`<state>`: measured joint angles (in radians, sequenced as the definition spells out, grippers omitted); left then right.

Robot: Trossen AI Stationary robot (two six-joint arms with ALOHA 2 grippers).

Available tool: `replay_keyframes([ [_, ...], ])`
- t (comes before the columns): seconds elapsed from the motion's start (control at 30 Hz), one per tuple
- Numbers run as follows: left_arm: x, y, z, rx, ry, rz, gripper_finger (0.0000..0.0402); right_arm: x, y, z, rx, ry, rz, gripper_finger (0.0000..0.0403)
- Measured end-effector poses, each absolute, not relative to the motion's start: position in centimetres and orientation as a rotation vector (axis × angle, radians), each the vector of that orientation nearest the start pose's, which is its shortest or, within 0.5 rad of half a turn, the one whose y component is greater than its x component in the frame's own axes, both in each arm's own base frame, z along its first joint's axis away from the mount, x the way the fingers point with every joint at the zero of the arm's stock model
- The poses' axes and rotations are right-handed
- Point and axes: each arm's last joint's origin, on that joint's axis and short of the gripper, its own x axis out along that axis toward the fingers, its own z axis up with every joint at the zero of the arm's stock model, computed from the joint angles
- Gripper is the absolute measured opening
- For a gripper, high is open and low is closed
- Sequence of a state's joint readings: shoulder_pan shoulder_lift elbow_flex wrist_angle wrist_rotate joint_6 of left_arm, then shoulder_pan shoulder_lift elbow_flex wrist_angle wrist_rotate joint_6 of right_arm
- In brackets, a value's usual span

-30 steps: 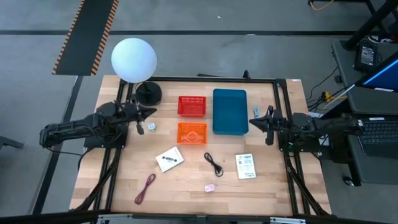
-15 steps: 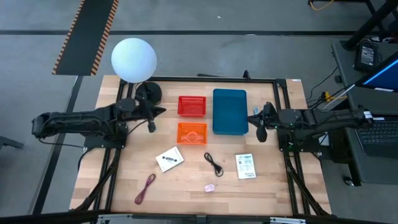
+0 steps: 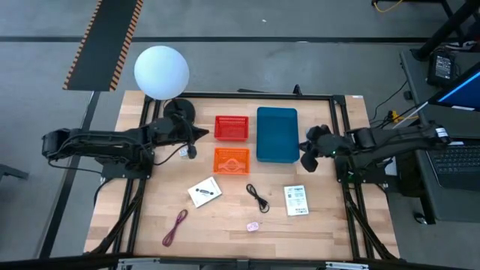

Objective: Pick and place items into bin
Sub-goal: Put the light blue charger cable into the red bin

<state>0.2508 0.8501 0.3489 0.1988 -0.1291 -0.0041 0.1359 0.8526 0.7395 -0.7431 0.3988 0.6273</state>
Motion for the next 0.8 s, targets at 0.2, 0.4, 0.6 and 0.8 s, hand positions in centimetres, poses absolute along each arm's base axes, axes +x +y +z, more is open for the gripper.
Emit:
replay_keyframes([
  [0.2, 17.5, 4.9, 20.8, -0.001, 0.304, 0.375, 0.0004, 15.1, 1.2, 24.9, 0.47, 0.843, -0.617, 0.0],
  [0.4, 17.5, 4.9, 20.9, 0.084, 0.313, 0.363, 0.0004, 14.8, 0.9, 24.4, 0.539, 0.867, -0.756, 0.0],
  [0.6, 17.5, 4.9, 20.9, 0.115, 0.32, 0.364, 0.0004, 14.7, -0.2, 24.3, 0.55, 0.845, -0.863, 0.0],
  [0.8, 17.5, 4.9, 20.9, 0.116, 0.32, 0.364, 0.0004, 14.8, -1.6, 23.9, 0.627, 0.817, -1.005, 0.0],
])
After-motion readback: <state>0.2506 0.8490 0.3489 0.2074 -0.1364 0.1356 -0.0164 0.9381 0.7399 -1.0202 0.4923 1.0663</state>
